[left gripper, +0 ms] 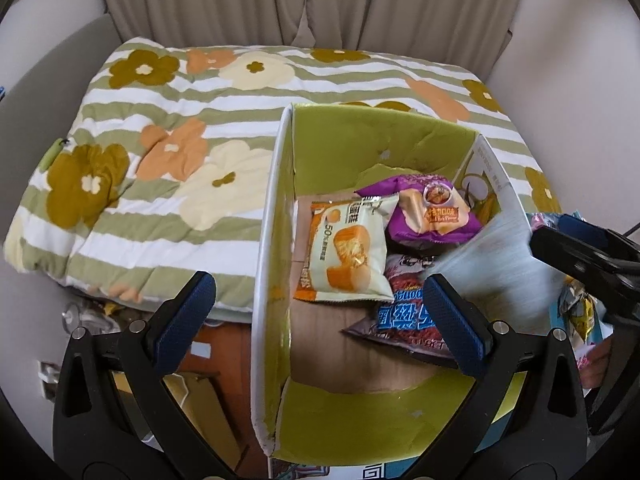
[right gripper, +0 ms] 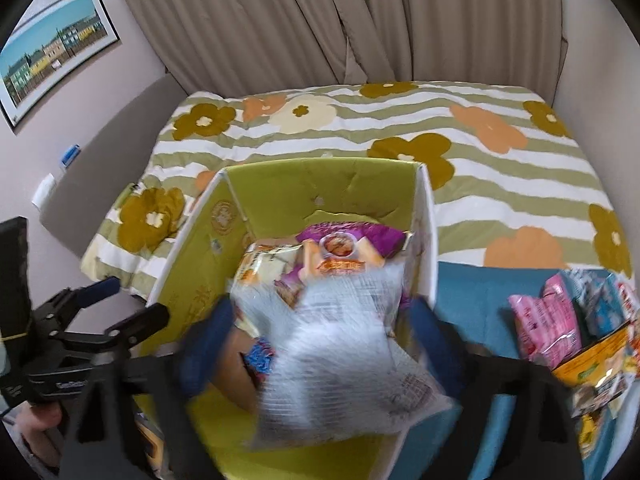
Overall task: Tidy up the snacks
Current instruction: 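Carry both bags into the yellow box and open both tools to release them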
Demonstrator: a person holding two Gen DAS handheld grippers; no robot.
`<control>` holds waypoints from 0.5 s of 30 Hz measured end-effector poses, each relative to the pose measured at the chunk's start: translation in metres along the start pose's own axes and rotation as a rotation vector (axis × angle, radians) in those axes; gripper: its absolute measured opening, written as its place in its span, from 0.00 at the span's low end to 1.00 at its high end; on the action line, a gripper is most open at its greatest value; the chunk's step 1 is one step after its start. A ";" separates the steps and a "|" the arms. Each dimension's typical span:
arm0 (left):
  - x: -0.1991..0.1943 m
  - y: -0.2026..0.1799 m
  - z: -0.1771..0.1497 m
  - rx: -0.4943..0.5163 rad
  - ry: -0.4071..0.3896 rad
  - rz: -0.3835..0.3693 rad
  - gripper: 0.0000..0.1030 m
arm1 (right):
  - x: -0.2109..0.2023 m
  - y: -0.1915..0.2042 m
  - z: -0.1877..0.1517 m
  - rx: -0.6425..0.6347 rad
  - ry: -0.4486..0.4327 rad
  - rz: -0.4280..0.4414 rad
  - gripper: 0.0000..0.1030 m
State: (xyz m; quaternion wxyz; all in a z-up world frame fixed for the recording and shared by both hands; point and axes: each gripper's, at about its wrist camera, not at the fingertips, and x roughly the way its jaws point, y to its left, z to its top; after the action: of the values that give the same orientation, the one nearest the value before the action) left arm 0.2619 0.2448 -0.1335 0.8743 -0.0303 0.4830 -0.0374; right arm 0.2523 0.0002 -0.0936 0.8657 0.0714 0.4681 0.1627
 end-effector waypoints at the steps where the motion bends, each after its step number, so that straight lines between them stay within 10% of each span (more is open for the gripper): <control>1: 0.001 0.000 -0.002 0.001 0.003 0.001 0.99 | -0.002 0.000 -0.003 -0.001 -0.015 0.003 1.00; 15: -0.014 -0.001 -0.020 0.012 -0.009 -0.006 0.99 | -0.016 0.014 -0.018 -0.017 -0.048 -0.021 1.00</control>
State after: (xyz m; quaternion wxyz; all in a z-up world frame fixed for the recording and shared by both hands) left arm 0.2377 0.2446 -0.1317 0.8765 -0.0266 0.4787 -0.0429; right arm 0.2267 0.0073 -0.0873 0.8788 0.0630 0.4467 0.1556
